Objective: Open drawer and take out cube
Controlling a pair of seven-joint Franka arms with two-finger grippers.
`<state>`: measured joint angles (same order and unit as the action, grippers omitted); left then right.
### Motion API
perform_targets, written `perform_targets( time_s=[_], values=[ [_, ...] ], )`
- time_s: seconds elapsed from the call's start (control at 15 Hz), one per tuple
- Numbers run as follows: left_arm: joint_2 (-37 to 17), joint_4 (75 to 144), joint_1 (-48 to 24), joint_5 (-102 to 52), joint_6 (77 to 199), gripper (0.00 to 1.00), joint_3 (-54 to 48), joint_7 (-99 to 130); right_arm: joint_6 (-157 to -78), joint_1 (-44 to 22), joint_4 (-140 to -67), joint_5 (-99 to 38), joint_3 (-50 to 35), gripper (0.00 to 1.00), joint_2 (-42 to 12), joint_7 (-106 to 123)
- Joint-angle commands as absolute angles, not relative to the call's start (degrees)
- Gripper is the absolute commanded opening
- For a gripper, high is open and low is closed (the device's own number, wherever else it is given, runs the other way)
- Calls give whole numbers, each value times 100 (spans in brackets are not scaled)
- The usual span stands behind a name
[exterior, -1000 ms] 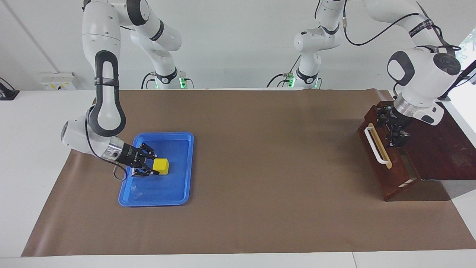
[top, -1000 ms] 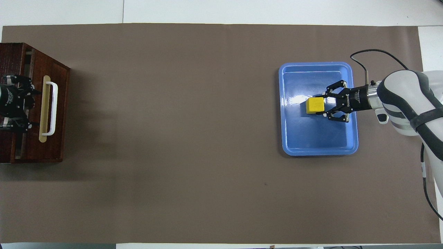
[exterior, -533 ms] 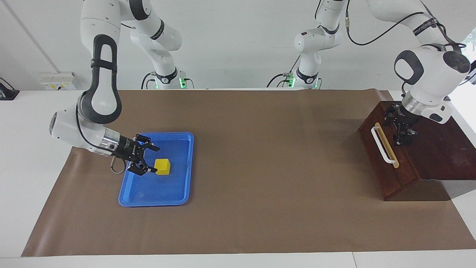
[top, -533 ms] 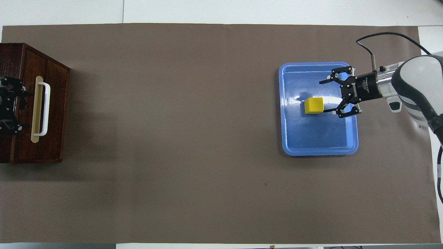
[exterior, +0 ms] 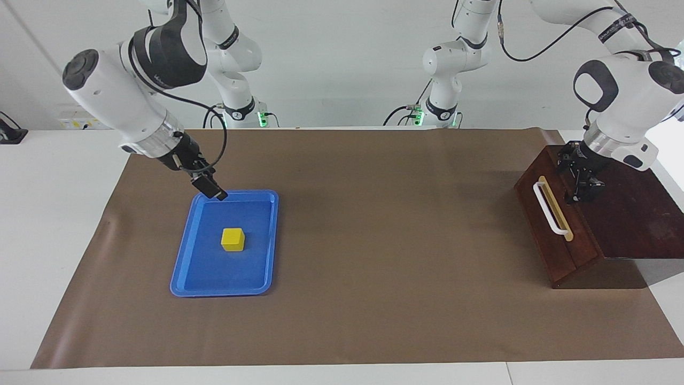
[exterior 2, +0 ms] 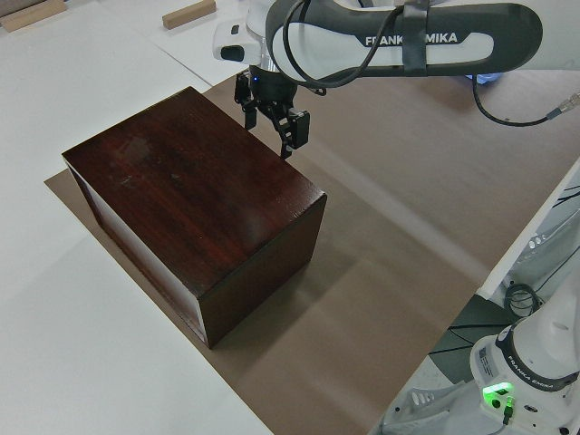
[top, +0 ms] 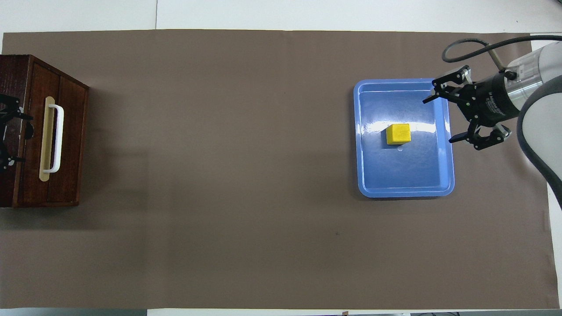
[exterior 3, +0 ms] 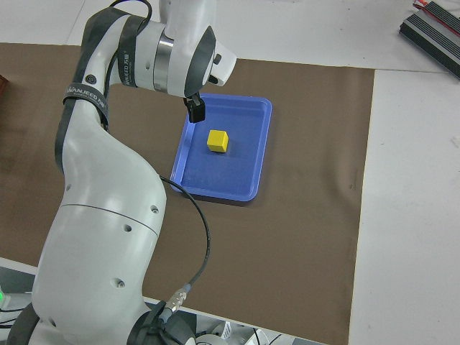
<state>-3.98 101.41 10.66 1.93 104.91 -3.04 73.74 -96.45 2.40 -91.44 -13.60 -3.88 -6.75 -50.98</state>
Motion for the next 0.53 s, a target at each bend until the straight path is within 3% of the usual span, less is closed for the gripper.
perform_targets(
  time_s=[0.0, 0.33, 0.47],
  values=[
    [-168, 10037, 818, 308, 10082, 100, -325, 7260, -9423, 281, -8965, -618, -404, 100, -520, -3391],
    [175, 9906, 703, 247, 9371, 100, -431, 4832, -9255, 299, -9184, 193, -413, 100, -282, 107],
    [368, 9923, 616, 133, 9037, 100, -422, 3610, -9264, 352, -9193, 193, -404, 100, -281, 465]
  ],
)
